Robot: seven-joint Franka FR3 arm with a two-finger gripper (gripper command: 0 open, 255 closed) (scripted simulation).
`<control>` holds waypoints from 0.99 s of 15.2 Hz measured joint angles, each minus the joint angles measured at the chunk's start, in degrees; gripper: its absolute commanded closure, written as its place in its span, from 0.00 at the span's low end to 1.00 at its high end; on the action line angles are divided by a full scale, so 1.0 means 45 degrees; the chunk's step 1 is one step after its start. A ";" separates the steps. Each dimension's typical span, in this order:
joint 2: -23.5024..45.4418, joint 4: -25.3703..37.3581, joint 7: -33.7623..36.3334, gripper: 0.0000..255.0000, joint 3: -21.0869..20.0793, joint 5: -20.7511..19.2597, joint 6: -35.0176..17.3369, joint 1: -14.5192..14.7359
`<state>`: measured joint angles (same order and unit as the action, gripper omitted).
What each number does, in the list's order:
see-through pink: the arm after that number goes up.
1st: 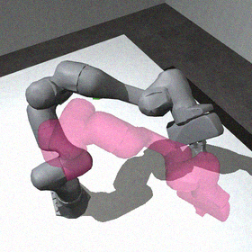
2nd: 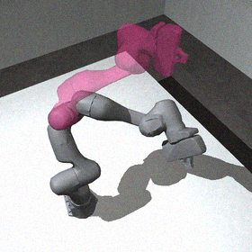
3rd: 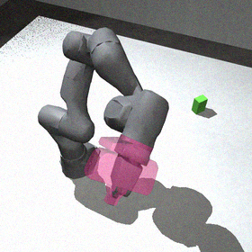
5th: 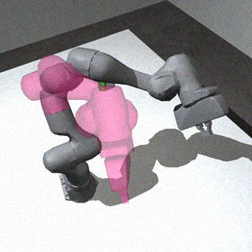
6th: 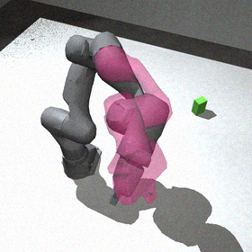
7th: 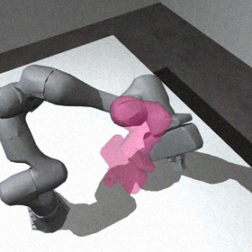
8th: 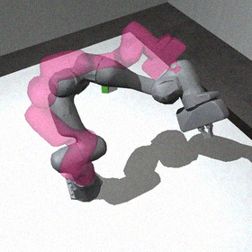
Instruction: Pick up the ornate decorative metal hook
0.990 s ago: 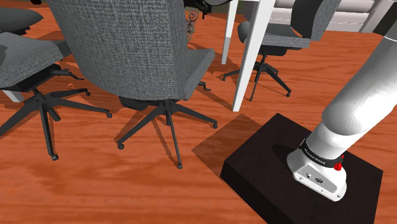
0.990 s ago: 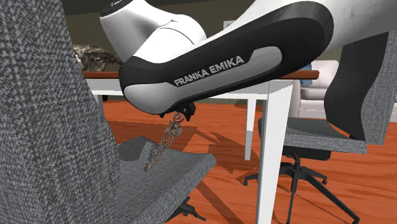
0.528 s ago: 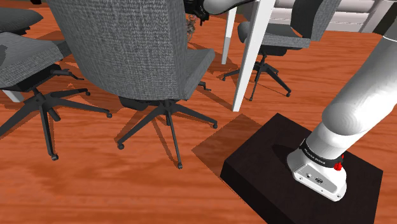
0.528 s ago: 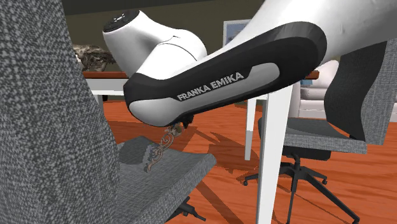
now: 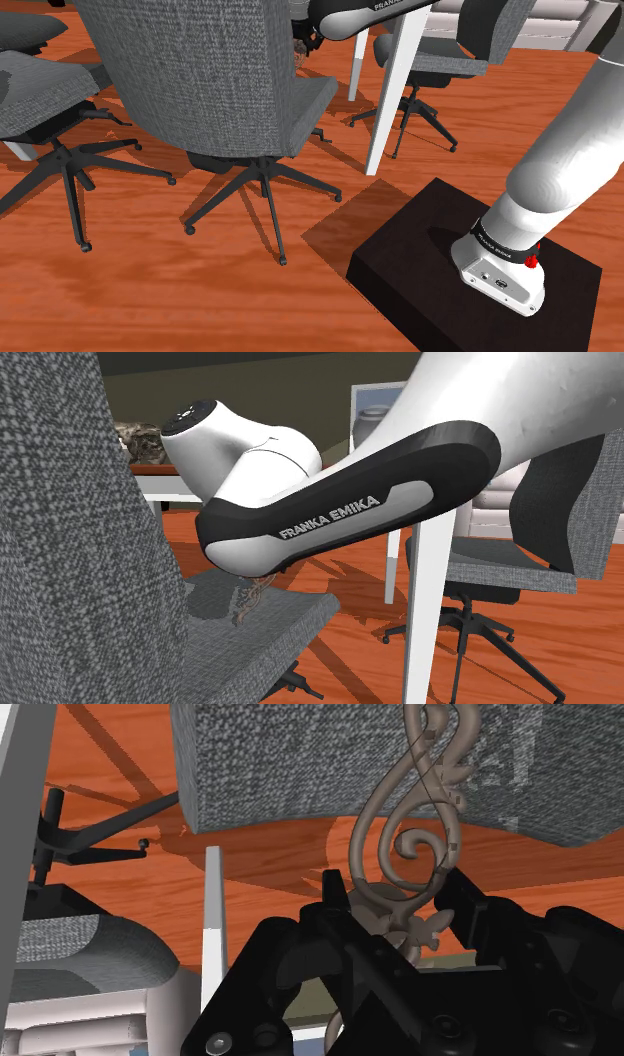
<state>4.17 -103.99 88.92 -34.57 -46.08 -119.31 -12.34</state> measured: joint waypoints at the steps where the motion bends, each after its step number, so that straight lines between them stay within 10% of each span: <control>1: -0.0033 -0.0054 -0.0013 1.00 0.0006 0.0015 -0.0061 -0.0017; 15: 0.0322 0.1164 -0.1563 1.00 -0.0522 -0.1568 0.1921 -0.0341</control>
<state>5.62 -98.75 81.89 -36.92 -53.14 -110.66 -13.88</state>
